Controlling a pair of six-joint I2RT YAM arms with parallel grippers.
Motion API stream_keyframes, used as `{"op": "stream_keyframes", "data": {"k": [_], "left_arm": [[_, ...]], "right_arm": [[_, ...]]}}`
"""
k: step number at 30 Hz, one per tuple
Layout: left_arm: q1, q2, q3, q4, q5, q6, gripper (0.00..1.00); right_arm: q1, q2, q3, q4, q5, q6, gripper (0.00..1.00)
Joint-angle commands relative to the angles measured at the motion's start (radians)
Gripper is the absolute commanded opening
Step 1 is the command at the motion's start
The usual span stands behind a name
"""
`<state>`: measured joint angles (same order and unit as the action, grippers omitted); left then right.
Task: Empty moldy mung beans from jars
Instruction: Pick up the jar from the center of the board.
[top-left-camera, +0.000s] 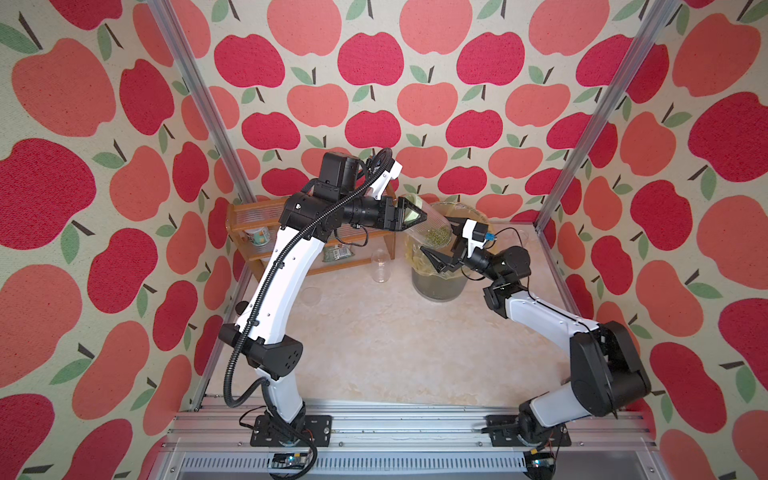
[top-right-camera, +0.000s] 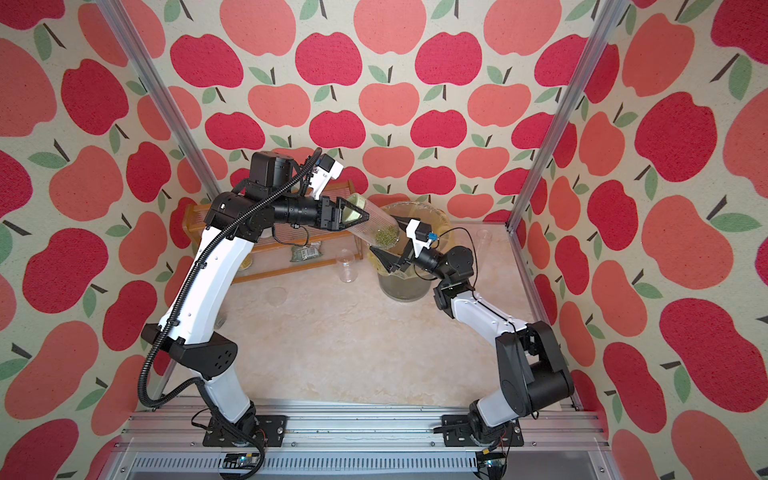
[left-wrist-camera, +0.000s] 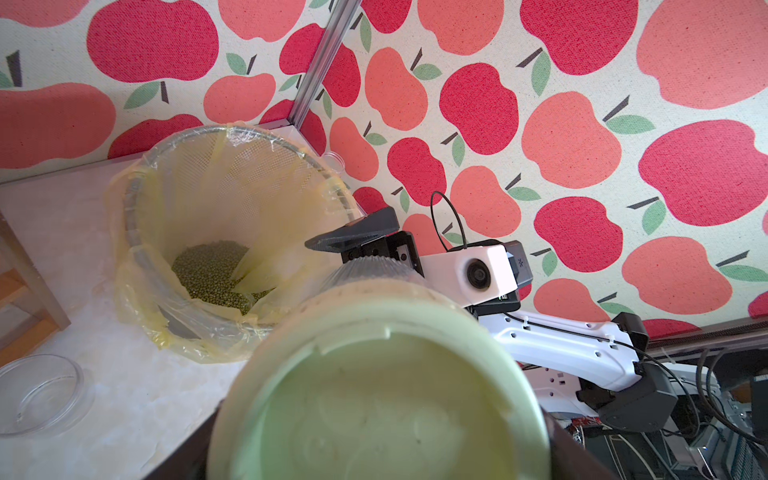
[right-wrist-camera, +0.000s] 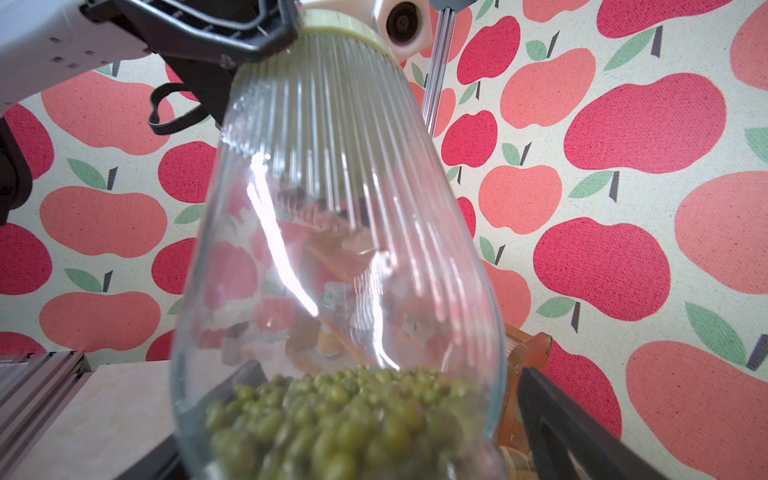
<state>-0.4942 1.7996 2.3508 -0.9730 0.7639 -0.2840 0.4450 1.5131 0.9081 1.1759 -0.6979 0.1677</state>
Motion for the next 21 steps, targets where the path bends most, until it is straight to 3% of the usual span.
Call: {"op": "stream_keyframes", "data": {"k": [1,15,21], "left_arm": [[0.002,-0.040,-0.022,0.072,0.061,-0.026,0.48],[-0.019,-0.035,-0.101,0.203,0.104,-0.091,0.47],[-0.019,-0.022,-0.099,0.187,0.097,-0.087,0.47]], "right_arm": [[0.008,-0.007,0.032,0.062,0.009,0.031,0.99],[0.021,-0.004,0.040,0.066,0.016,0.036,0.97],[0.024,-0.007,0.035,0.093,0.019,0.050,0.92]]}}
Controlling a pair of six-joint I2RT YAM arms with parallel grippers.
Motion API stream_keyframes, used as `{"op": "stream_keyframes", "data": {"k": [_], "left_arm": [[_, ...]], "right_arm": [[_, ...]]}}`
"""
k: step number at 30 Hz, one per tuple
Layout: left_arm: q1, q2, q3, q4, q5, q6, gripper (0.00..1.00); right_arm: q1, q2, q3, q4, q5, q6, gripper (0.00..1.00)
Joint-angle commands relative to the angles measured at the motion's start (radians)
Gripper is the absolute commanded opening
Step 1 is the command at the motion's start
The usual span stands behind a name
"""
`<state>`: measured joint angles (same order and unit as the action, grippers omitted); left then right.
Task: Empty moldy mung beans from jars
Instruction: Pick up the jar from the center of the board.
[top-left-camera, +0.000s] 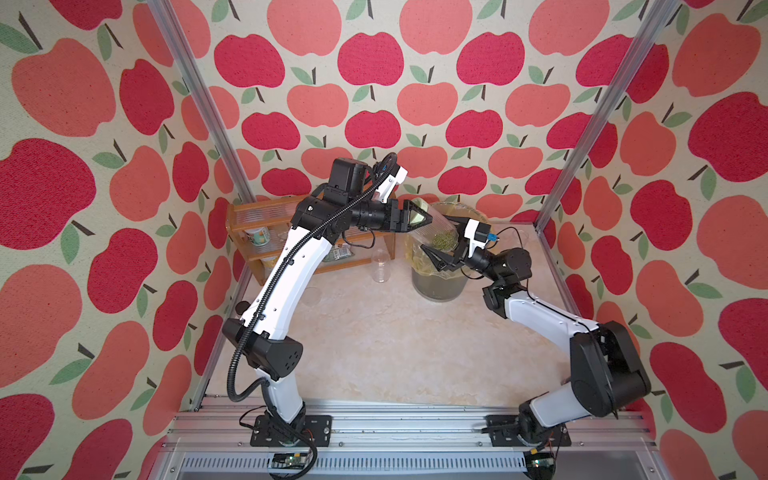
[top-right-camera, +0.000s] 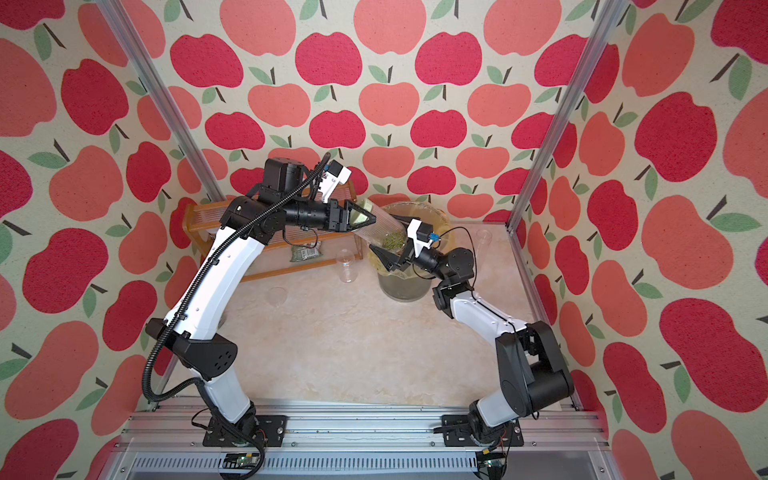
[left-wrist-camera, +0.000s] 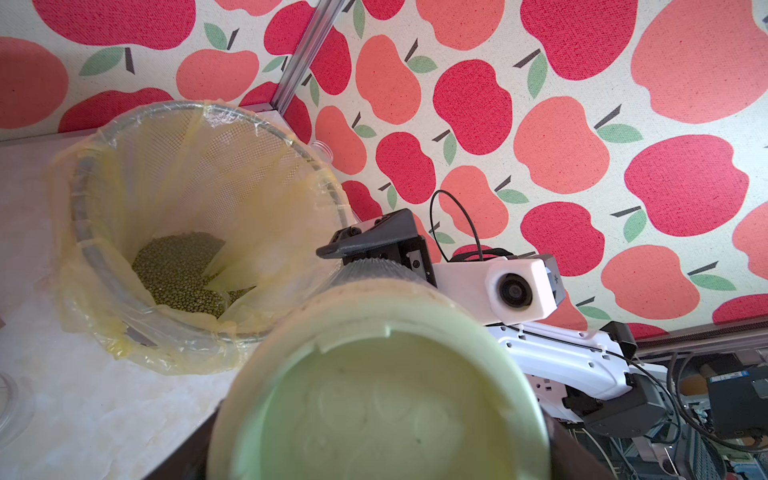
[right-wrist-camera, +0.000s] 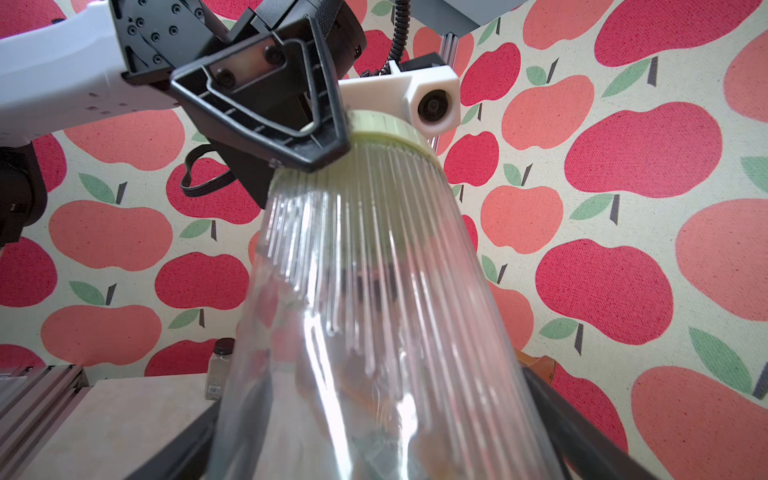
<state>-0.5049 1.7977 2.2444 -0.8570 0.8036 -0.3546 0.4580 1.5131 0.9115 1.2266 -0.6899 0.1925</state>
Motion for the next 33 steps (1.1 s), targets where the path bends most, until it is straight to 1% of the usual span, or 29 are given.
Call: {"op": "stream_keyframes", "data": {"k": [1,3,5,8,12,14,16,19,22,33], "left_arm": [[-0.008,-0.020,0.003,0.073,0.058,-0.018,0.47],[-0.009,-0.015,0.001,0.078,0.067,-0.023,0.47],[-0.008,-0.011,0.001,0.082,0.072,-0.026,0.47],[-0.002,-0.006,-0.001,0.082,0.072,-0.024,0.47],[0.029,-0.005,-0.033,0.096,0.092,-0.042,0.47],[0.051,-0.011,-0.074,0.134,0.118,-0.072,0.46],[0.062,-0.020,-0.104,0.160,0.117,-0.085,0.47],[0.071,-0.027,-0.119,0.161,0.097,-0.078,0.50],[0.072,-0.030,-0.123,0.162,0.091,-0.076,0.51],[0.060,-0.017,-0.118,0.179,0.111,-0.097,0.49]], "right_arm": [[0.013,-0.009,0.034,0.043,0.009,0.025,0.90],[0.014,-0.011,0.036,0.038,0.009,0.024,0.86],[0.014,-0.010,0.036,0.035,0.009,0.022,0.78],[0.015,-0.013,0.033,0.040,0.010,0.023,0.71],[0.015,-0.026,0.020,0.056,0.018,0.028,0.65],[0.014,-0.034,0.014,0.060,0.019,0.028,0.63],[0.014,-0.040,0.009,0.067,0.017,0.029,0.61],[0.013,-0.049,0.002,0.068,0.007,0.030,0.59],[0.012,-0.054,0.001,0.072,0.000,0.038,0.59],[0.013,-0.044,0.029,0.082,0.003,0.071,0.71]]}}
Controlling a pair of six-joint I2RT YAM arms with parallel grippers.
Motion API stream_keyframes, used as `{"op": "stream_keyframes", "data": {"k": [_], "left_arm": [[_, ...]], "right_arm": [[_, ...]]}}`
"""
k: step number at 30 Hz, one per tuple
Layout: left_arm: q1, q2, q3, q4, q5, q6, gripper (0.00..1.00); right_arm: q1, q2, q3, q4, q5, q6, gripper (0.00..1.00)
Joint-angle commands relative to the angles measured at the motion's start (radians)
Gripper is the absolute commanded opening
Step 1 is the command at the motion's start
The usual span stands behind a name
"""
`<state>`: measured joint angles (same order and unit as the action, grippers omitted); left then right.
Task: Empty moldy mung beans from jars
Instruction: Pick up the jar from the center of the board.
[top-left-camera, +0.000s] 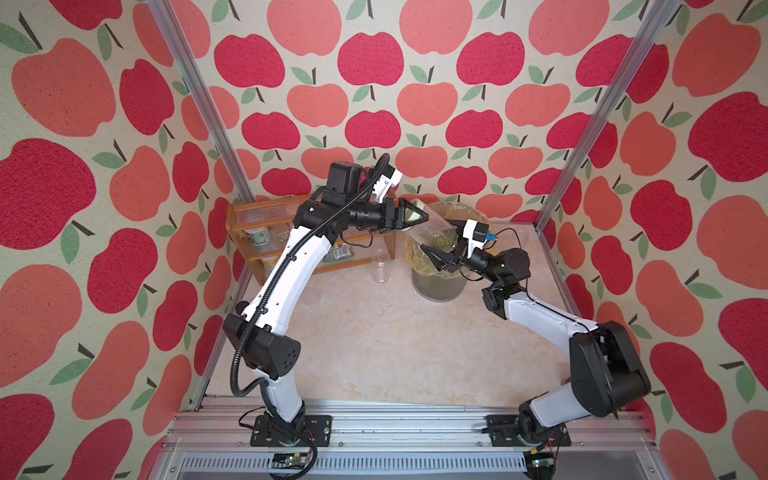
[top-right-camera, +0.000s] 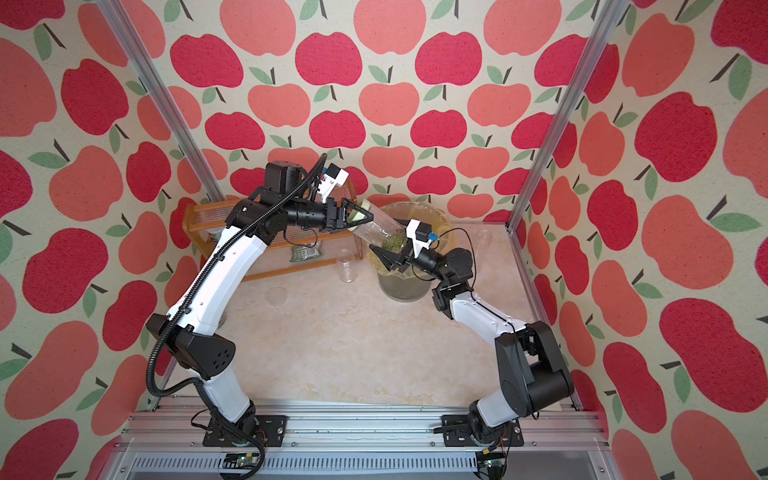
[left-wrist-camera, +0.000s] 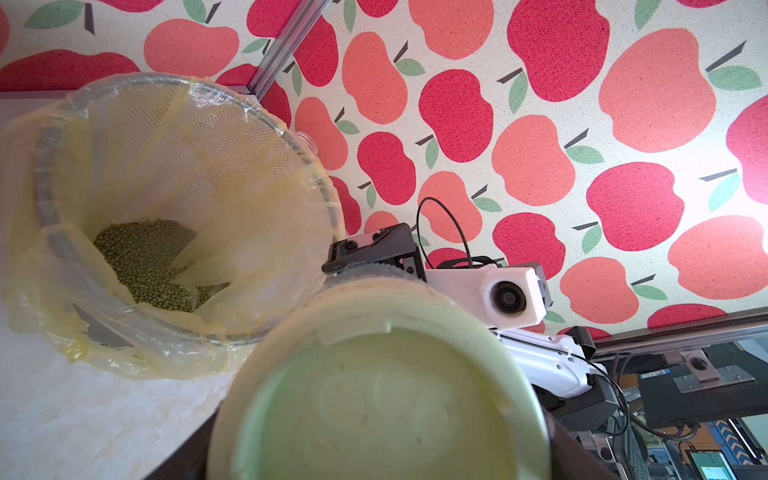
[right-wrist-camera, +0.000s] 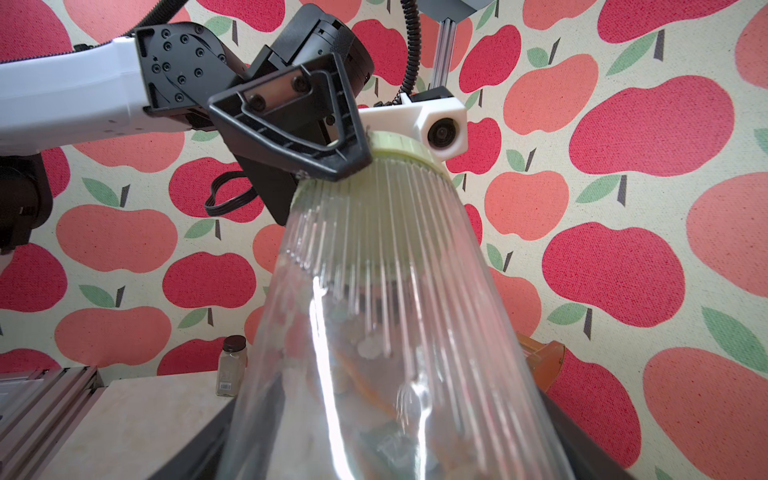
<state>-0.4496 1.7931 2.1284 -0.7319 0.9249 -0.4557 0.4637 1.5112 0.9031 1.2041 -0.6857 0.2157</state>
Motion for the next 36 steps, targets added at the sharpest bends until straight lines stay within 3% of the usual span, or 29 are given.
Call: {"op": "stream_keyframes", "data": {"k": [1,5,12,18,26,28,36], "left_arm": [[0.005,-0.013,-0.005,0.067,0.002,-0.004,0.48],[-0.002,-0.016,0.004,0.070,0.003,-0.008,0.48],[0.006,0.002,0.004,0.062,0.003,-0.004,0.50],[0.007,0.008,-0.001,0.060,-0.023,-0.004,0.65],[0.004,-0.015,-0.047,0.100,-0.068,0.001,0.75],[0.004,-0.016,-0.056,0.107,-0.074,-0.003,0.83],[0.004,-0.044,-0.082,0.131,-0.137,0.013,0.89]], "right_arm": [[0.008,-0.037,0.042,0.104,-0.006,0.050,0.72],[0.012,-0.028,0.048,0.115,-0.006,0.058,0.72],[0.010,-0.027,0.047,0.141,-0.015,0.069,0.60],[0.003,-0.040,0.034,0.147,-0.008,0.075,0.56],[-0.017,-0.028,0.036,0.177,-0.013,0.126,0.55],[-0.017,-0.030,0.037,0.178,-0.018,0.131,0.54],[-0.020,-0.042,0.034,0.174,-0.024,0.139,0.53]]}}
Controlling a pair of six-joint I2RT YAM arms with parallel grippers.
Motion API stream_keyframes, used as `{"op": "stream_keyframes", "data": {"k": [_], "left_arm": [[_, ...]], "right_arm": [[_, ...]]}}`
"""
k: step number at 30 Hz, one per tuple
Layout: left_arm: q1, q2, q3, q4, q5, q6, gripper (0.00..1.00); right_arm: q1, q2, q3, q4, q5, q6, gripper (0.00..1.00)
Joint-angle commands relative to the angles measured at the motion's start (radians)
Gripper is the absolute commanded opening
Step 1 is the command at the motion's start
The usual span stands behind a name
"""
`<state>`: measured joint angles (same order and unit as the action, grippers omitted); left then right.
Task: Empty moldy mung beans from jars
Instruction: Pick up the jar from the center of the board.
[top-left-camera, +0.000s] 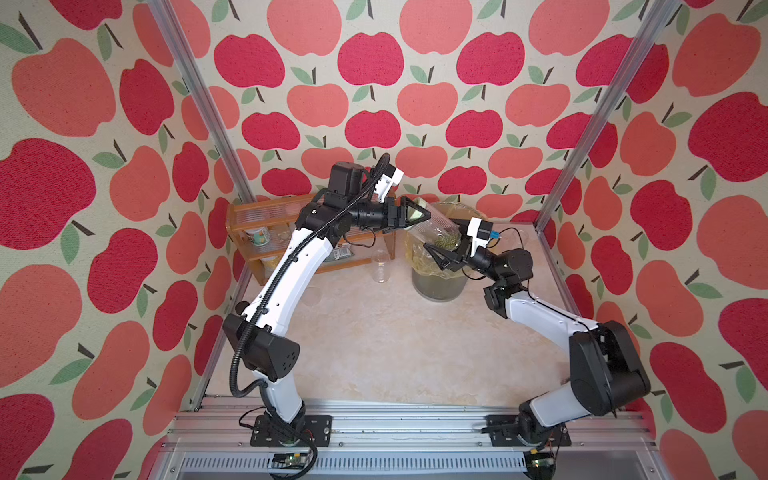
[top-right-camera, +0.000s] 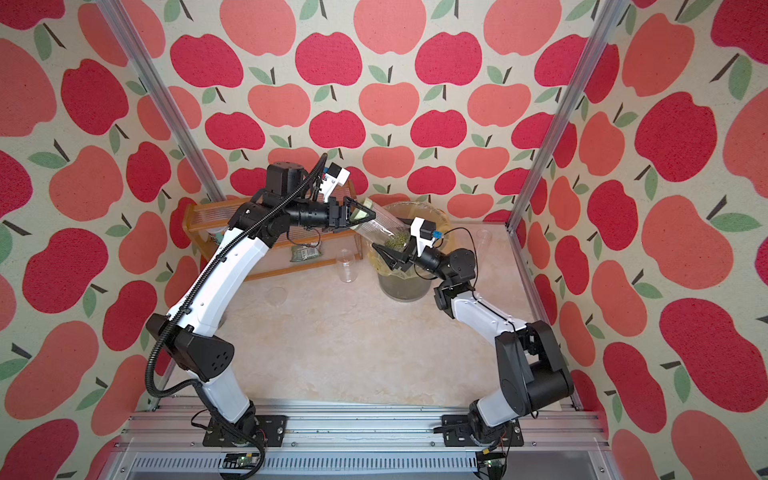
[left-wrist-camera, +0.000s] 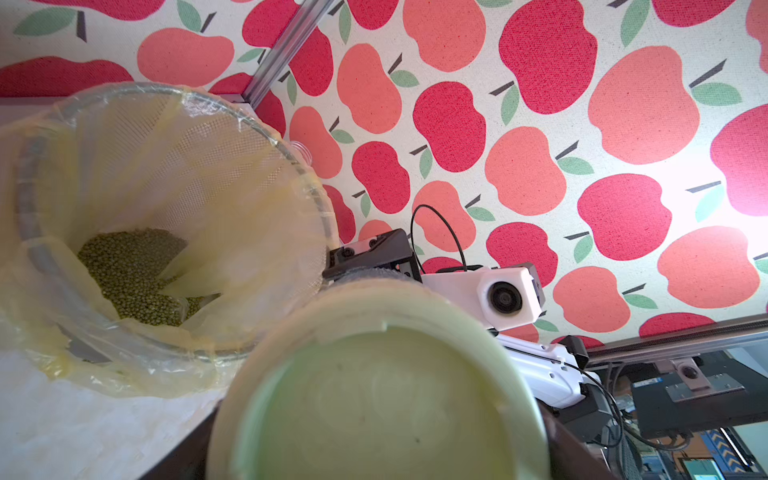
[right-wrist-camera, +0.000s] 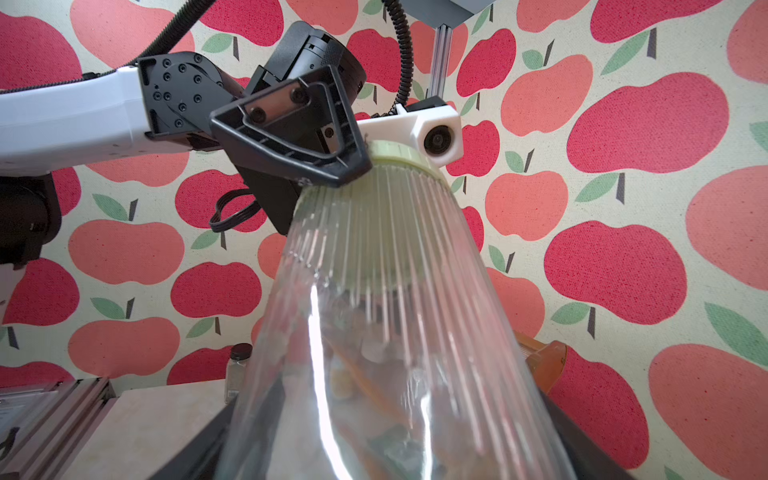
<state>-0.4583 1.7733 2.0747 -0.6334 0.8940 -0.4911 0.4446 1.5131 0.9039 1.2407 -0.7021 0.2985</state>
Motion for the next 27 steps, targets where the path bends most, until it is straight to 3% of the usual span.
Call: {"op": "stream_keyframes", "data": {"k": [1,16,22,27], "left_arm": [[0.013,-0.036,-0.040,0.045,-0.120,0.052,0.90],[0.006,-0.091,-0.131,0.156,-0.166,0.031,0.93],[0.016,-0.183,-0.225,0.239,-0.278,0.058,1.00],[0.013,-0.313,-0.378,0.362,-0.380,0.193,1.00]], "right_arm": [[-0.002,-0.046,0.032,0.135,-0.007,0.057,0.53],[-0.001,-0.037,0.042,0.141,-0.015,0.079,0.51],[-0.007,-0.048,0.035,0.140,-0.004,0.093,0.51],[-0.023,-0.050,0.024,0.140,0.012,0.127,0.51]]}}
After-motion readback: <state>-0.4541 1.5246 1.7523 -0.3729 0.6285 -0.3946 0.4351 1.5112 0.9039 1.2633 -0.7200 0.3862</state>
